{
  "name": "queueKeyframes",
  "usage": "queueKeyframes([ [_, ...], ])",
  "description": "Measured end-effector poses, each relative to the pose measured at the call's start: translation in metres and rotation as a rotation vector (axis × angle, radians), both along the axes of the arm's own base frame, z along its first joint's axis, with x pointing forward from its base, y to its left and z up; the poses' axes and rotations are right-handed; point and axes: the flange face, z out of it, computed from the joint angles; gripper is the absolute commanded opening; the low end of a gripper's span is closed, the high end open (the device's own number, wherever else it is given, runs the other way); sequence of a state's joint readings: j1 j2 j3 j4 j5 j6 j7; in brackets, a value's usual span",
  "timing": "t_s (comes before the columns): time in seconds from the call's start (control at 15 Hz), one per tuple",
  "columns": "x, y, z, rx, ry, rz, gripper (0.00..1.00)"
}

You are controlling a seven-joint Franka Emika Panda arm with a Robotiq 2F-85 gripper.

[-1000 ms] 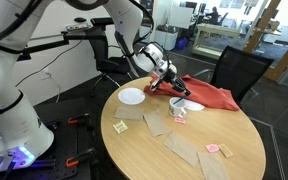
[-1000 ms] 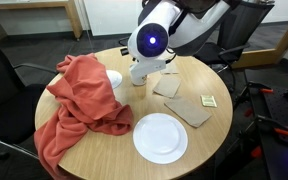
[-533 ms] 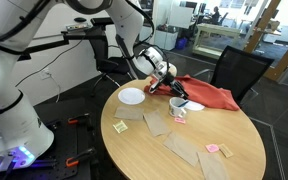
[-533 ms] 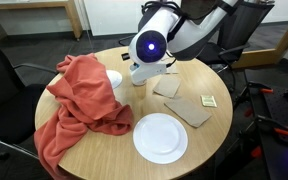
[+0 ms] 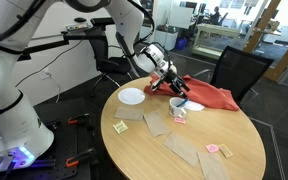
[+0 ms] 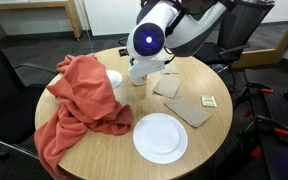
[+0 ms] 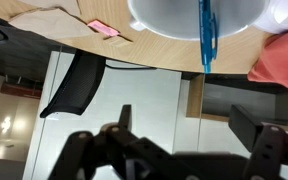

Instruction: Move the cup to the left, then pick the marker and put it in the cup

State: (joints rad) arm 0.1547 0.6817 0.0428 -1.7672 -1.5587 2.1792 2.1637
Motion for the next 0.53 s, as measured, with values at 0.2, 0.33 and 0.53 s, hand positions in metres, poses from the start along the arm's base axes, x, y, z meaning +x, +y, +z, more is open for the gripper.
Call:
queueKeyframes([
  [0.2,0.005,-0.002,0.023,0.013,-0.032,-0.013,1.00],
  [0.33,0.006,-0.004,0.037,0.017,-0.052,-0.016,1.00],
  [0.53,0.006,-0.005,0.053,0.021,-0.071,-0.017,1.00],
])
